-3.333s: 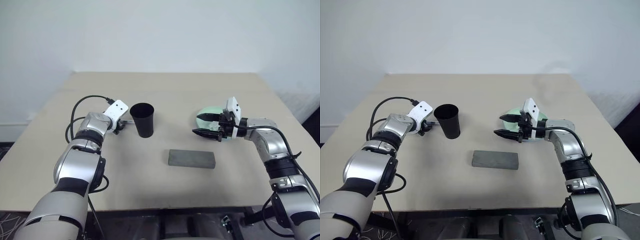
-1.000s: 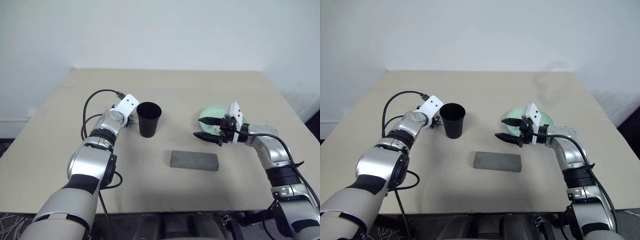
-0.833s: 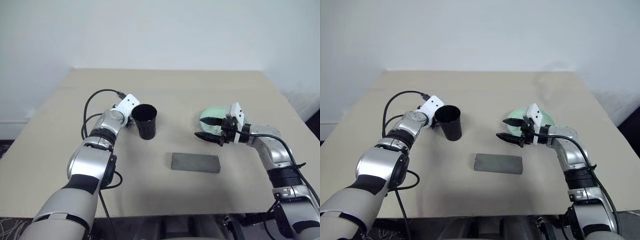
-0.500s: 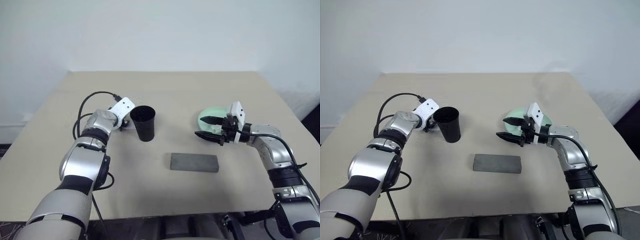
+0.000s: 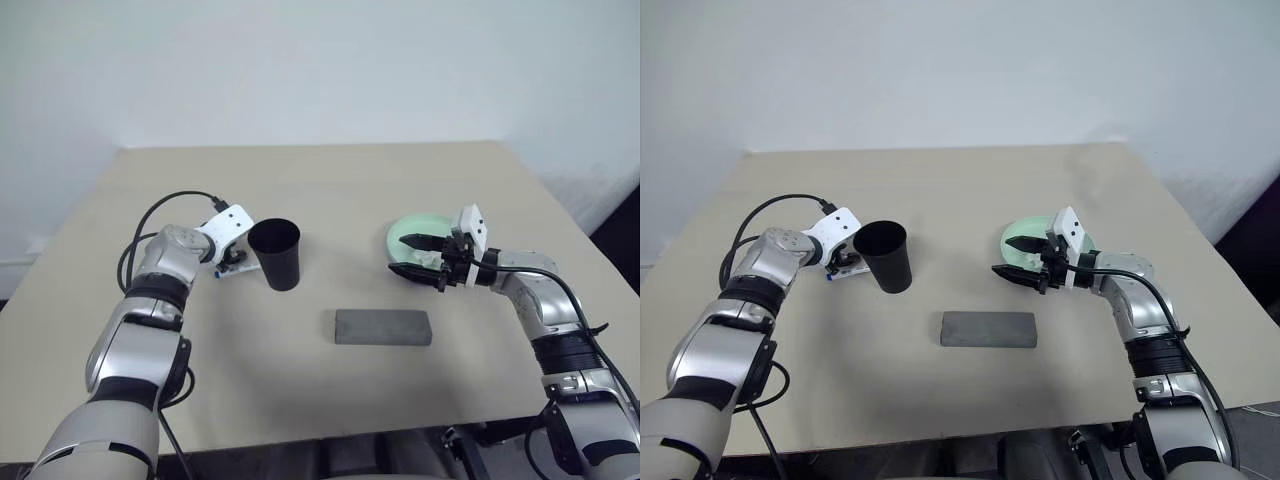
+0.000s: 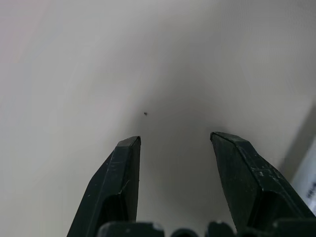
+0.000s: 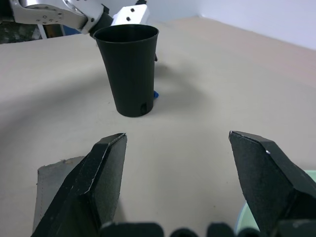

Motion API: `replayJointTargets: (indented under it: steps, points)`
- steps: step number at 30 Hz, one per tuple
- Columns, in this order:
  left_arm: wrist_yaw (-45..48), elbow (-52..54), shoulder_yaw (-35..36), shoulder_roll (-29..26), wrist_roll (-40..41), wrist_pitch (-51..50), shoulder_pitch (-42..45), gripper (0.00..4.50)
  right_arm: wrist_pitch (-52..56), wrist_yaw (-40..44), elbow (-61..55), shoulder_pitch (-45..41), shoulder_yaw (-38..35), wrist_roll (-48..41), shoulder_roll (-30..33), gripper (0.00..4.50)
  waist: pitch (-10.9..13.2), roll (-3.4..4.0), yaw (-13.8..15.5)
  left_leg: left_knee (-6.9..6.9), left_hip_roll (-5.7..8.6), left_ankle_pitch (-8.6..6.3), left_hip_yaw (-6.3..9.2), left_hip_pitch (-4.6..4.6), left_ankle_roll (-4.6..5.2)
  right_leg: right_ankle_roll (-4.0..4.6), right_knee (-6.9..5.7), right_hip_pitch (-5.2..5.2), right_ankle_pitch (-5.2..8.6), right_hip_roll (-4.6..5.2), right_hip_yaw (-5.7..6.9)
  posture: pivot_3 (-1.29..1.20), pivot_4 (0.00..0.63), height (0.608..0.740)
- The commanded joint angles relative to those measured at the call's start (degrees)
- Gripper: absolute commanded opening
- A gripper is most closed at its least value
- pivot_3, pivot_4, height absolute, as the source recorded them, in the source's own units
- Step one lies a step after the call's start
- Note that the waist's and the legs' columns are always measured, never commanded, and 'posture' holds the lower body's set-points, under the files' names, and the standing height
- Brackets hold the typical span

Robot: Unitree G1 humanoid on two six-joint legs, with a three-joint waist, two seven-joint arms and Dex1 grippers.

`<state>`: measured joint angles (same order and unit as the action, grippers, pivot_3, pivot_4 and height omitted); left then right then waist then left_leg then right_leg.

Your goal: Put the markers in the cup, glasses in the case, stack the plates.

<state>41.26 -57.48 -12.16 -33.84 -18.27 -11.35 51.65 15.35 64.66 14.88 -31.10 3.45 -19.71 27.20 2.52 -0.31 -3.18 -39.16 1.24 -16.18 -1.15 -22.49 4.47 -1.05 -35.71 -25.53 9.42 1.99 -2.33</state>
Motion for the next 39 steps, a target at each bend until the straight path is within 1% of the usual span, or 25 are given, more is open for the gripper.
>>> replayJointTargets:
  steps: [1,4,6,8,11,13,15,16,18,19,20,21,22,25,27,29,32,39]
  points:
    - [6.9,9.3,0.5,-3.8,2.0,-5.2,-6.0,2.44,-1.0,0.2,-0.5,-2.2,-0.7,-0.3,-0.1,3.60,0.0,0.00,0.0,0.00,-0.03,-0.01,0.00,-0.01,-0.01,0.00,-0.01,-0.01,0.00,-0.02,0.00,0.00,0.000,0.740]
    - [11.3,18.8,0.7,-8.0,2.8,-7.3,-10.1,2.44,-1.1,0.6,-0.1,-2.4,-0.5,-0.2,0.0,3.60,0.0,0.01,0.0,0.00,-0.05,-0.04,-0.01,-0.03,-0.01,0.01,0.01,-0.03,0.01,-0.02,0.00,0.00,0.000,0.740]
    - [11.5,20.5,1.3,-10.3,2.8,-7.4,-10.0,2.44,-1.1,0.7,0.0,-2.5,-0.4,-0.2,0.0,3.60,0.0,0.01,0.2,-0.01,-0.05,-0.05,0.00,-0.06,0.00,0.01,0.02,-0.03,0.01,-0.01,0.02,0.00,0.000,0.740]
    - [10.6,18.5,2.4,-11.7,3.1,-6.9,-7.2,2.44,-1.2,0.9,0.2,-2.5,-0.3,-0.1,-0.2,3.60,0.0,0.00,0.3,-0.07,-0.03,-0.05,0.02,-0.09,0.00,0.00,0.04,-0.03,0.01,0.00,0.05,0.00,0.000,0.740]
    - [10.7,13.1,1.7,-13.8,2.3,-3.5,-2.6,2.44,-1.3,1.0,0.4,-2.5,-0.1,0.0,-0.6,3.60,0.0,-0.07,0.7,-0.18,0.00,-0.05,0.13,-0.14,0.01,-0.01,0.05,0.00,0.02,0.01,0.14,0.00,0.000,0.740]
    - [13.0,8.5,1.7,-14.3,3.2,-1.1,1.3,2.44,-1.5,1.0,0.4,-2.4,0.0,0.0,-0.8,3.60,0.0,-0.08,0.7,-0.23,0.06,-0.05,0.20,-0.15,0.02,-0.06,0.04,0.05,0.05,0.02,0.17,0.00,0.000,0.740]
    - [18.3,5.0,2.5,-14.2,5.6,1.1,5.0,2.44,-1.5,0.8,0.2,-2.4,0.1,-0.1,-1.0,3.60,0.0,-0.07,0.6,-0.25,0.15,-0.06,0.21,-0.16,0.03,-0.14,0.04,0.07,0.10,0.07,0.16,0.00,0.000,0.740]
    - [21.8,3.5,3.3,-14.0,7.3,0.9,6.6,2.80,-1.5,0.6,0.0,-2.2,0.1,-0.2,-1.2,3.60,0.0,-0.07,0.6,-0.26,0.17,-0.06,0.18,-0.14,0.05,-0.16,0.04,0.09,0.12,0.09,0.15,0.00,0.000,0.740]
    - [31.0,1.1,4.5,-13.8,10.6,0.8,9.6,3.35,-1.5,0.0,-0.6,-1.6,0.0,-0.3,-1.5,3.60,0.0,-0.07,0.5,-0.25,0.21,-0.08,0.12,-0.14,0.07,-0.20,0.04,0.08,0.14,0.10,0.13,0.00,0.000,0.740]
    - [34.1,0.0,4.7,-13.7,11.4,0.9,10.9,3.60,-1.5,-0.3,-0.9,-1.2,-0.1,-0.4,-1.7,3.60,0.0,-0.07,0.5,-0.25,0.23,-0.08,0.08,-0.15,0.07,-0.22,0.04,0.07,0.16,0.09,0.13,0.00,0.000,0.740]
    - [36.4,-1.6,4.5,-13.8,11.5,1.8,12.1,3.97,-1.5,-0.7,-1.4,-0.6,-0.3,-0.5,-1.9,3.60,0.0,-0.07,0.4,-0.25,0.29,-0.09,0.06,-0.15,0.07,-0.23,0.04,0.07,0.17,0.08,0.15,0.00,0.000,0.740]
    - [38.0,-3.4,3.7,-14.1,10.7,5.3,13.0,4.28,-1.5,-1.5,-2.1,0.3,-0.6,-0.7,-2.2,3.60,0.0,-0.07,0.4,-0.25,0.29,-0.09,0.06,-0.15,0.07,-0.24,0.04,0.06,0.18,0.07,0.15,0.00,0.000,0.740]
    - [39.2,-4.9,3.0,-14.3,10.1,8.0,13.6,4.44,-1.5,-2.1,-2.8,1.0,-0.7,-0.8,-2.4,3.60,0.0,-0.07,0.4,-0.22,0.29,-0.09,0.07,-0.15,0.07,-0.26,0.05,0.06,0.20,0.06,0.15,0.00,0.000,0.740]
    - [40.9,-9.4,0.9,-14.9,7.3,13.8,15.1,4.44,-0.9,-4.3,-6.2,3.8,-1.1,-1.4,-3.4,3.60,0.0,-0.07,0.5,-0.21,0.31,-0.09,0.06,-0.13,0.06,-0.26,0.04,0.05,0.21,0.04,0.14,0.00,0.000,0.740]
    - [41.5,-11.7,-0.3,-14.8,5.7,15.6,16.0,4.44,-0.6,-6.1,-8.5,6.0,-1.5,-1.6,-4.0,3.60,0.0,-0.07,0.5,-0.23,0.32,-0.09,0.03,-0.14,0.06,-0.26,0.02,0.05,0.20,0.04,0.12,0.00,0.000,0.740]
    - [43.8,-13.1,-0.5,-14.3,5.5,16.4,16.5,4.44,-0.2,-8.4,-12.0,9.6,-2.1,-2.2,-4.7,3.60,0.0,-0.08,0.5,-0.28,0.31,-0.11,0.02,-0.14,0.10,-0.26,0.01,0.06,0.20,0.04,0.11,0.00,0.000,0.740]
    - [45.1,-13.7,-0.5,-13.9,5.2,20.3,15.7,4.44,0.8,-11.7,-17.2,14.2,-2.8,-2.9,-5.4,3.60,0.0,-0.08,0.7,-0.46,0.19,-0.21,0.10,-0.18,0.26,-0.34,0.00,0.10,0.26,0.04,0.13,0.00,0.000,0.740]
    - [42.0,-14.3,1.0,-12.8,6.1,24.1,14.5,4.44,4.2,-15.8,-27.0,19.7,-2.5,-4.5,-5.6,3.60,0.0,-0.08,0.6,-0.93,0.20,-0.45,-0.11,-0.23,0.64,-0.43,-0.03,0.13,0.31,0.21,0.05,0.00,0.000,0.740]
